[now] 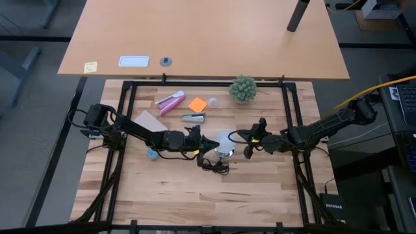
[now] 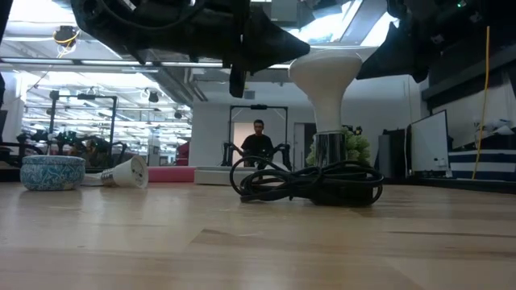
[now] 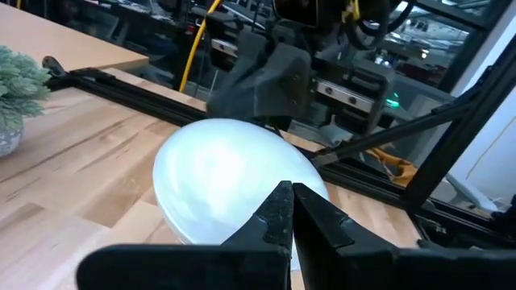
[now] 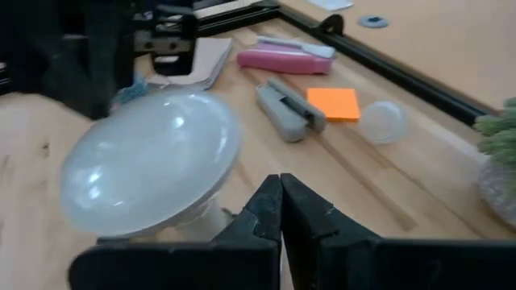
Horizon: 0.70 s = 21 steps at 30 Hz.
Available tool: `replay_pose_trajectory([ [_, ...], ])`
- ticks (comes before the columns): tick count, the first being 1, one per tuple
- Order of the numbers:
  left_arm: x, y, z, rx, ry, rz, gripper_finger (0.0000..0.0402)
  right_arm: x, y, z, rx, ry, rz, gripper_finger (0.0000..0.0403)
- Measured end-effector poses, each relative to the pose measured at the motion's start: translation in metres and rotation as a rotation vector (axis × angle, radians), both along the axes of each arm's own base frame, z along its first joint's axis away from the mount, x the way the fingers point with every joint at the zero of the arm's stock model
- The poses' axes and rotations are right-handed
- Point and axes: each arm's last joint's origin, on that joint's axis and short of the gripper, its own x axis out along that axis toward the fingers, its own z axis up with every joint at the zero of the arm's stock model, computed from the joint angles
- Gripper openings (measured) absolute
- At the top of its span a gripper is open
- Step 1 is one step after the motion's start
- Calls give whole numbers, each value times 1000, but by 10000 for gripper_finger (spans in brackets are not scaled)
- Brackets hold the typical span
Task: Screw lightbulb
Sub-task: Remove the lightbulb from the lamp
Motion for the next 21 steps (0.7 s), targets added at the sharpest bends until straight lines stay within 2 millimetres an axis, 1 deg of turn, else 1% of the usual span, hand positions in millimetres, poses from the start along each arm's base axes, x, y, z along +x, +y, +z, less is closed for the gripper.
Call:
replay_pose_trajectory([
  [3,0,0,1,4,-10,4,1,0,-1,0,-20,-6,-32,5],
  [6,0,1,3,57,-46,16,1,0,-1,1,-52,1,-33,5],
  [10,0,3,13,125,-143,37,1,0,-1,3,-88,6,-1,5],
  [14,1,11,16,132,-160,66,1,-1,1,8,-63,-14,96,5],
  [21,2,26,16,133,-163,111,1,-2,8,15,57,-49,328,5],
])
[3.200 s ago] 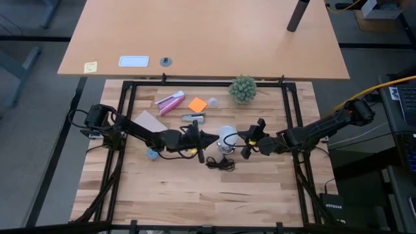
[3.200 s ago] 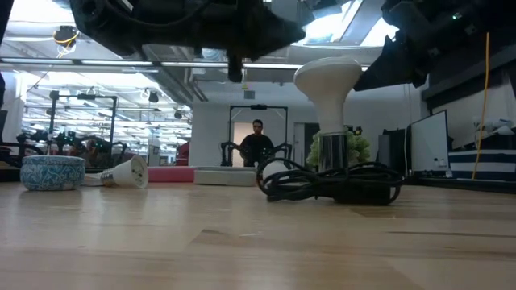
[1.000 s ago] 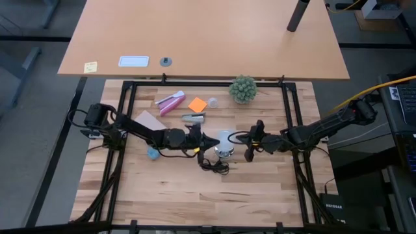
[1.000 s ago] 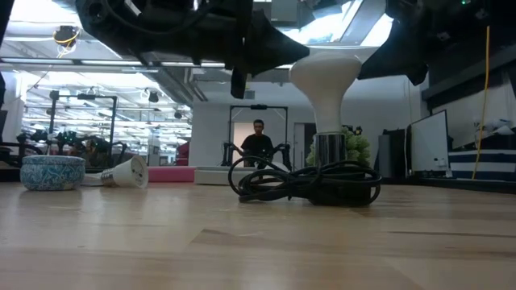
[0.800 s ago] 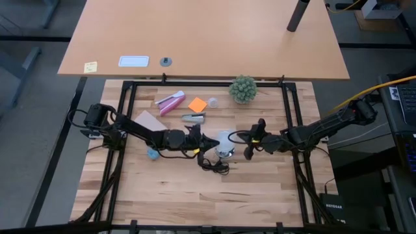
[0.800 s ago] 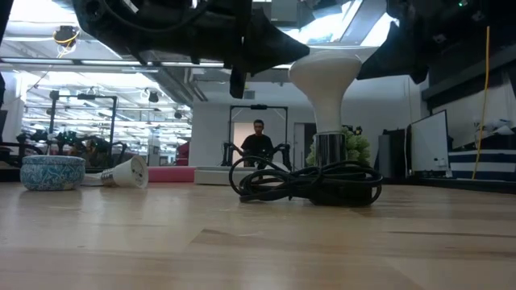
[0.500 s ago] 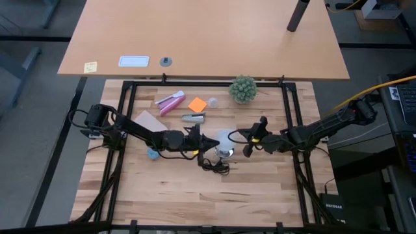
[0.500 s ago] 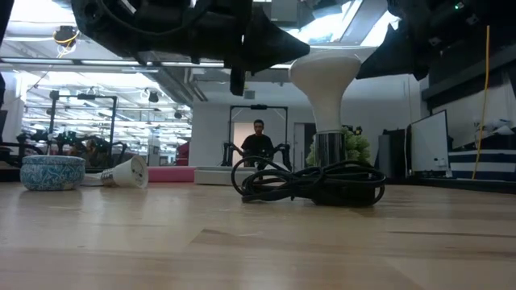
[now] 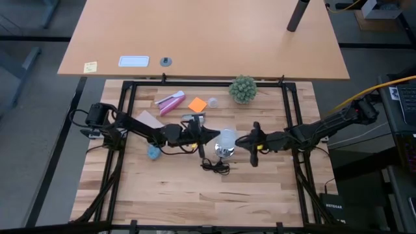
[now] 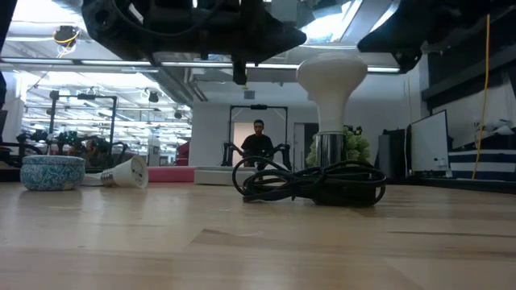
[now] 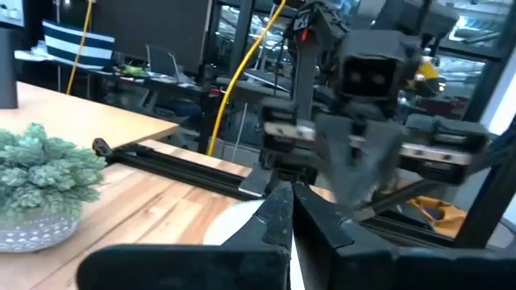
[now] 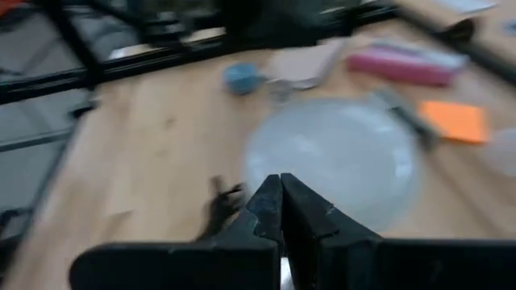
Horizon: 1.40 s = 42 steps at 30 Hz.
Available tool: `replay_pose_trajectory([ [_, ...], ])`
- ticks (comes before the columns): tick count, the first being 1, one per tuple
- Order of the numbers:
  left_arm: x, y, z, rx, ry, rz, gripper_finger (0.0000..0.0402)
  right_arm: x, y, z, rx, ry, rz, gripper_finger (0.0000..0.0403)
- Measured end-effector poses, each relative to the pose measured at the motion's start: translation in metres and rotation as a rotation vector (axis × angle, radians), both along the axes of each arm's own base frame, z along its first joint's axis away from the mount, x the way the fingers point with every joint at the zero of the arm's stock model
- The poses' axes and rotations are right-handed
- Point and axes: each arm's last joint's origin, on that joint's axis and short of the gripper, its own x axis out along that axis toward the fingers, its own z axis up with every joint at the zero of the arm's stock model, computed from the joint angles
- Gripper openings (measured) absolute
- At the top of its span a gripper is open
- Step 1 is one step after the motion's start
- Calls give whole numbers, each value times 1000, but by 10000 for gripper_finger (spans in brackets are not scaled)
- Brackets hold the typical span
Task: Screw lightbulb
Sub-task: Remove the lightbulb from the lamp
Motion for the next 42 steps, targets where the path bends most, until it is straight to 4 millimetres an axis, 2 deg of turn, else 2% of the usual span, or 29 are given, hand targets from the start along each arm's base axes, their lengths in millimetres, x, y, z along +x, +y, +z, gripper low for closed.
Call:
replay_pose_trajectory([
  [5,1,14,-2,-3,19,40,1,2,5,-3,72,24,116,5],
  [10,1,28,-12,-65,110,78,1,7,7,-11,80,67,111,5],
  [14,1,32,-19,-101,176,93,1,10,7,-16,67,86,95,5],
  [31,0,2,-19,-105,187,28,1,8,4,-20,29,112,-15,5],
  [42,-2,-19,-20,-132,195,-76,1,3,-4,-27,5,152,-240,5],
])
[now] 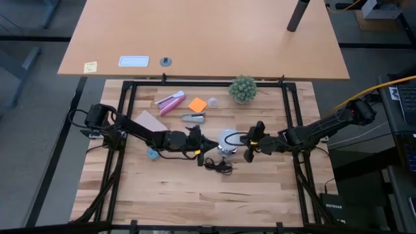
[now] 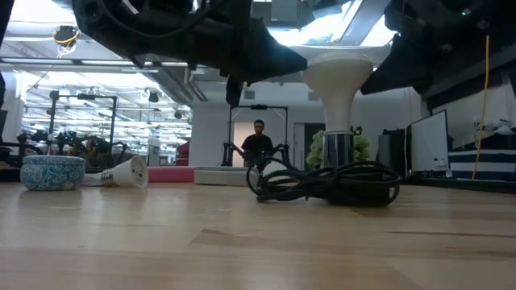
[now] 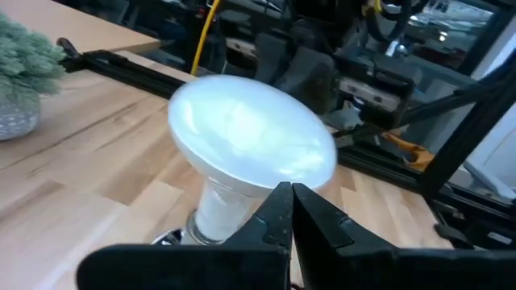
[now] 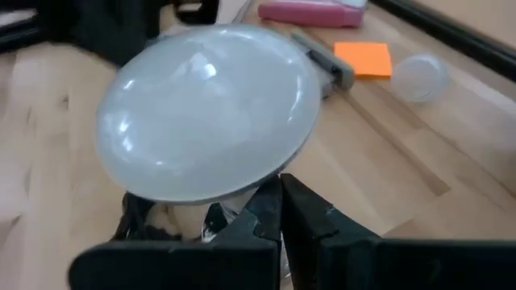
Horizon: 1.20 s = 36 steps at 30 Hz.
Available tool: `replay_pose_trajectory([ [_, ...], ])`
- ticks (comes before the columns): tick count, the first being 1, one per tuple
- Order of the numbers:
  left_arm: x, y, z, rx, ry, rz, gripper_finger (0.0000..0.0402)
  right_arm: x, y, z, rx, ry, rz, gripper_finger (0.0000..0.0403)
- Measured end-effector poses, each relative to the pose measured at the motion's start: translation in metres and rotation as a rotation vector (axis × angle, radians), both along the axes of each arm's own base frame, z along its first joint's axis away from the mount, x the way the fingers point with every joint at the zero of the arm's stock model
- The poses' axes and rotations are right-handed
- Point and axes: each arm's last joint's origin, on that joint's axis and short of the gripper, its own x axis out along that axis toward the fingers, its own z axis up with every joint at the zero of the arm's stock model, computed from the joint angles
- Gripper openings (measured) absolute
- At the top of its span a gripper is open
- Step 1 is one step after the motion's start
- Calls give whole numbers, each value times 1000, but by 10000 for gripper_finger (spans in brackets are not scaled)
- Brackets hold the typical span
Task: Screw lightbulb
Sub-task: Remove the lightbulb from the lamp
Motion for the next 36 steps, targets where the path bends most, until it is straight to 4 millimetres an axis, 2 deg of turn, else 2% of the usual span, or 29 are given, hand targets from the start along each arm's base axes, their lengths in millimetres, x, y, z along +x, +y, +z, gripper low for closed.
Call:
replay_pose_trajectory([
  [11,-1,-5,0,-21,-5,6,1,0,-3,2,-58,-26,-87,5],
  [17,-1,-6,1,-25,-15,6,1,-2,-3,3,-100,-16,-68,5],
  [27,1,0,8,-13,-86,24,1,-16,-8,27,-87,-110,-30,5],
  [36,2,15,13,12,-133,68,1,-20,1,34,106,-124,272,5],
])
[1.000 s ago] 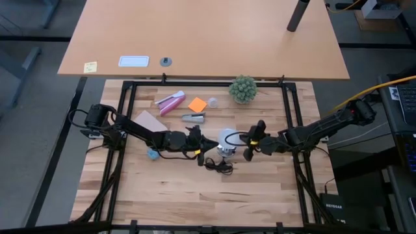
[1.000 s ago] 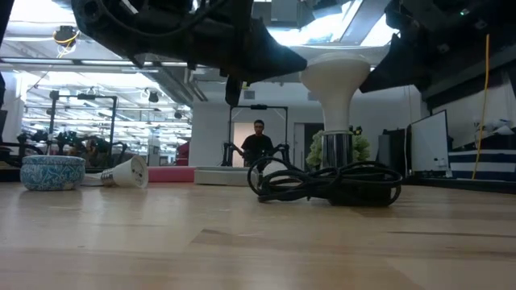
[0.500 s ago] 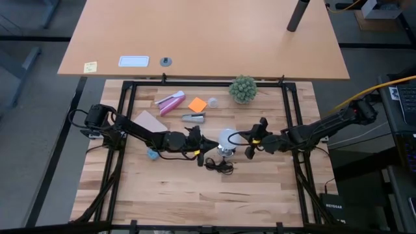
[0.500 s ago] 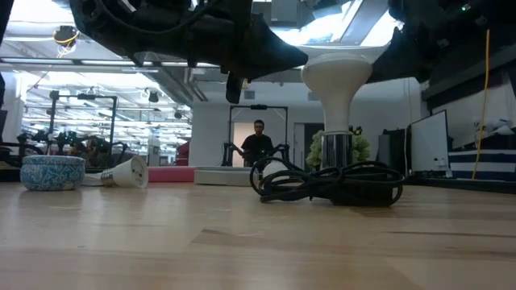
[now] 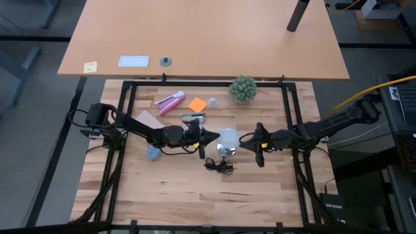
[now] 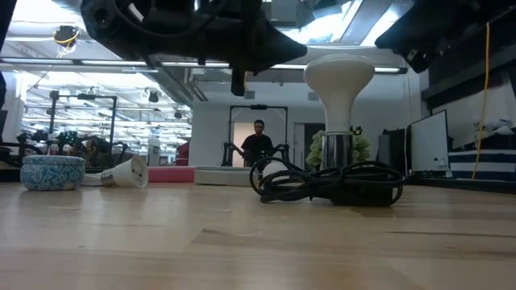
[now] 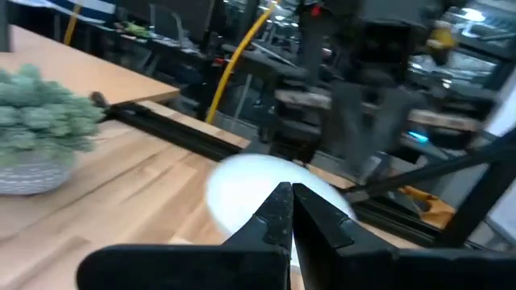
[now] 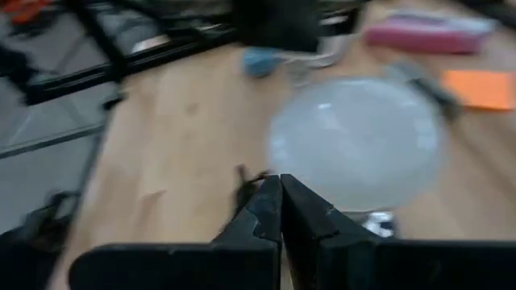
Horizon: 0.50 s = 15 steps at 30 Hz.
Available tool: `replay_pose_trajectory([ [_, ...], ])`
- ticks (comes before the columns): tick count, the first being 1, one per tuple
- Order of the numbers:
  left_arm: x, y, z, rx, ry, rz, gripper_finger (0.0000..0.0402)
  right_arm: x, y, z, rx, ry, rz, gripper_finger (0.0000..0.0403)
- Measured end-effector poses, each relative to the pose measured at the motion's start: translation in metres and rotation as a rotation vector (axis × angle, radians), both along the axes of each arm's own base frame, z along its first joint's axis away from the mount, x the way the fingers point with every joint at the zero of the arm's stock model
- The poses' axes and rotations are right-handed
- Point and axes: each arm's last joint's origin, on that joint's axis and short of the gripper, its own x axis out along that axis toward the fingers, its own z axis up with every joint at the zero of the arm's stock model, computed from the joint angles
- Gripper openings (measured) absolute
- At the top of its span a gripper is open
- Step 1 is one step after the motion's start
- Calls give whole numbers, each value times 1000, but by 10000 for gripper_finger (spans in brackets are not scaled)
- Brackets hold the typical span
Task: Screw lightbulb
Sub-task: Remove the lightbulb from the lamp
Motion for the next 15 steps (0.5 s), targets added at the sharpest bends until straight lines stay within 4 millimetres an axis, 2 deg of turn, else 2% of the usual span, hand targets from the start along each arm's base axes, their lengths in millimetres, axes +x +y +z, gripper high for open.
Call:
replay_pose_trajectory([
  [4,1,9,-3,-13,28,28,1,6,4,-6,21,30,60,5],
  [15,1,31,-6,5,62,88,1,25,10,-23,5,62,49,5],
])
